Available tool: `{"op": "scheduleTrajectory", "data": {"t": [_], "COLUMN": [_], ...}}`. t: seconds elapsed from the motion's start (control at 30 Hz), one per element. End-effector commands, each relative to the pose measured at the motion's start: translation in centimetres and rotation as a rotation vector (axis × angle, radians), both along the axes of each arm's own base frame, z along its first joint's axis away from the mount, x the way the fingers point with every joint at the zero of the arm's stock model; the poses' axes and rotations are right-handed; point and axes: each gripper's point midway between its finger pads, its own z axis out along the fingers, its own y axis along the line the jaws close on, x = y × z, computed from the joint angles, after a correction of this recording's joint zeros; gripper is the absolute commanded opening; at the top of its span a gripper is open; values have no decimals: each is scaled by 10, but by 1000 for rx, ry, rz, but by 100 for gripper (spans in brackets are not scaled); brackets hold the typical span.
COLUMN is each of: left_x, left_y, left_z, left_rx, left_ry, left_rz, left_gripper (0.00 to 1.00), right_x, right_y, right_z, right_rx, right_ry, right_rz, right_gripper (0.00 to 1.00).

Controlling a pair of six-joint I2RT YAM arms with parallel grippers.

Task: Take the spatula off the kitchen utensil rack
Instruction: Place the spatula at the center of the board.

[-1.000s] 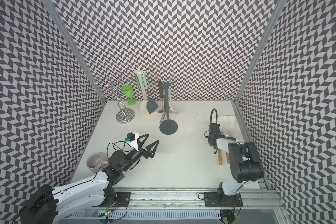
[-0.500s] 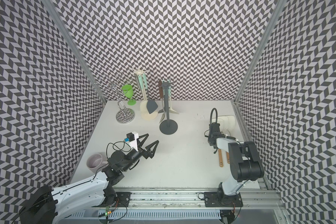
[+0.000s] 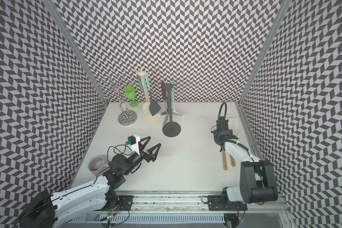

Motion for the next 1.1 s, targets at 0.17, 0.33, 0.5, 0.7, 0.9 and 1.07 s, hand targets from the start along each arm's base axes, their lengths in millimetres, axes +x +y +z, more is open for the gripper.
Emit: {"op": "scheduleTrajectory", "data": {"t": [0.17, 0.33, 0.5, 0.7, 0.9, 1.07], "left_x": [-12, -15, -8, 2, 7, 12], "left_y": [20, 27, 26, 14, -5, -14], "left_z": [25, 29, 18, 1, -12, -19], "left_rx": [-41, -57, -25, 31, 71, 94], "left_ry": [-68, -82, -67, -31, 1, 20], "left_rz": [46, 63, 93, 90, 35, 18], "left_gripper": [100, 100, 100, 100, 100, 100], "right_x": [-17, -45, -75, -73, -65, -64], "right_y": [8, 18, 37, 68, 103, 132], "right_z": [94, 121, 146, 153, 144, 138], "right_rx": [282, 477, 592, 685, 767, 908], "right_ry": [-299, -465, -694, -699, -657, -626], "right_rz": [-135, -145, 22, 191, 380, 528], "right_gripper": [100, 100, 99, 100, 100, 99]}}
